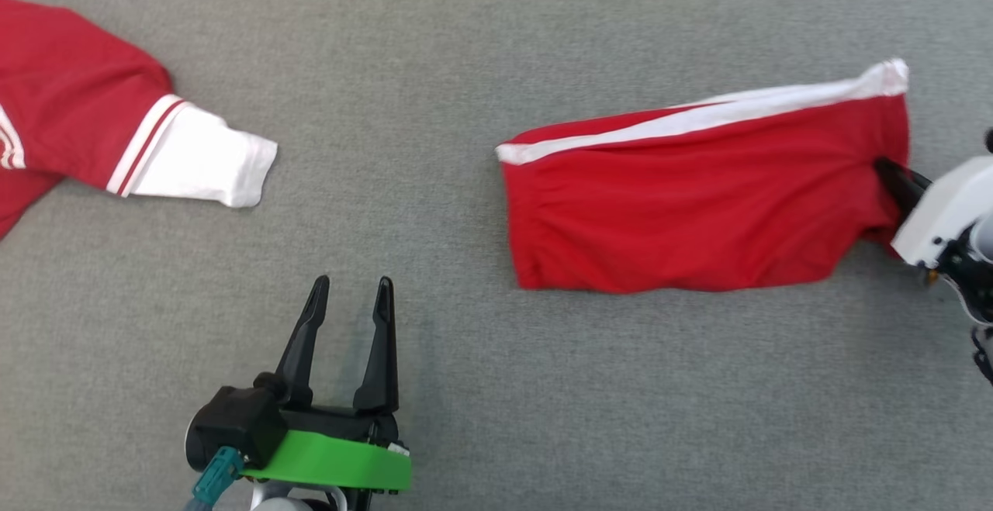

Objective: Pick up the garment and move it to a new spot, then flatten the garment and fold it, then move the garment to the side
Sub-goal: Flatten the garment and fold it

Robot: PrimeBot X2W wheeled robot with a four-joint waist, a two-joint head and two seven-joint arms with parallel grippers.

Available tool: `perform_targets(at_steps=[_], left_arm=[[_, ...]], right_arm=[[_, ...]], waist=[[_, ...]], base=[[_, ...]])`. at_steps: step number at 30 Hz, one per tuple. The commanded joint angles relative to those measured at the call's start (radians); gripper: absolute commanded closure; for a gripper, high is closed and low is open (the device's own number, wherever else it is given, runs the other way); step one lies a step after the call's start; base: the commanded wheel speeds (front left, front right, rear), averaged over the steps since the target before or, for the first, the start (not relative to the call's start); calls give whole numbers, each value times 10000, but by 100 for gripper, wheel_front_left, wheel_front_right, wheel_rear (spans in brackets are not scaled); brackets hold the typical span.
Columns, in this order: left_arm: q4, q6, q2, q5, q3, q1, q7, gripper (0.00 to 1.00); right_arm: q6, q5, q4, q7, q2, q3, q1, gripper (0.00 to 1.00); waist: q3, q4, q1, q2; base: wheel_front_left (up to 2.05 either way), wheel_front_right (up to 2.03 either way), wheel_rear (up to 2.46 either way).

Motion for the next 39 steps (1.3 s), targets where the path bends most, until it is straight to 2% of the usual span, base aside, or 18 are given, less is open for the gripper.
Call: perform_targets(at_steps=[1,9,12,15,19,23,29,36,37,39], left_arm=[[6,-77,20,89,103,181,-30,0],[143,-216,21,11,-15,463,-29,0],[196,-157,19,-114,-62,595,-31,0],[176,-81,19,-215,-123,696,-29,0],[241,-32,19,-269,-249,659,-29,0],[318,-16,22,-310,-333,475,-29,0],[546,-72,22,-342,-390,261,-31,0],[675,-61,20,-409,-467,267,-29,0],[686,-69,20,-416,-487,270,-29,0],[706,-85,20,-445,-504,302,-29,0]], right_arm=[[-44,126,290,-48,-204,-254,354,100],[-30,398,917,-369,-873,-1883,70,100],[-26,833,169,-140,-562,-2016,122,100],[-27,1367,-1267,479,-264,-1756,433,100],[-24,1512,-2765,1230,660,-1178,716,100],[-26,967,-3582,1625,1865,-628,868,100],[-24,20,-3152,1252,3496,-744,882,100],[-24,-606,-2455,779,4148,-911,477,100],[-24,-680,-2395,730,4173,-844,451,96],[-24,-658,-2305,651,4208,-663,483,28]], waist=[[-452,-471,0,0],[-698,-466,0,0],[-865,-407,0,0],[-938,-390,0,0],[-907,-399,0,0],[-819,-389,0,0],[-802,-187,0,0],[-906,-15,0,0],[-930,0,0,0],[-1004,17,0,0]], base=[[0,0,0],[0,0,0],[0,0,0],[0,0,0],[0,0,0],[0,0,0],[0,0,0],[0,0,0],[0,0,0],[0,0,0]])
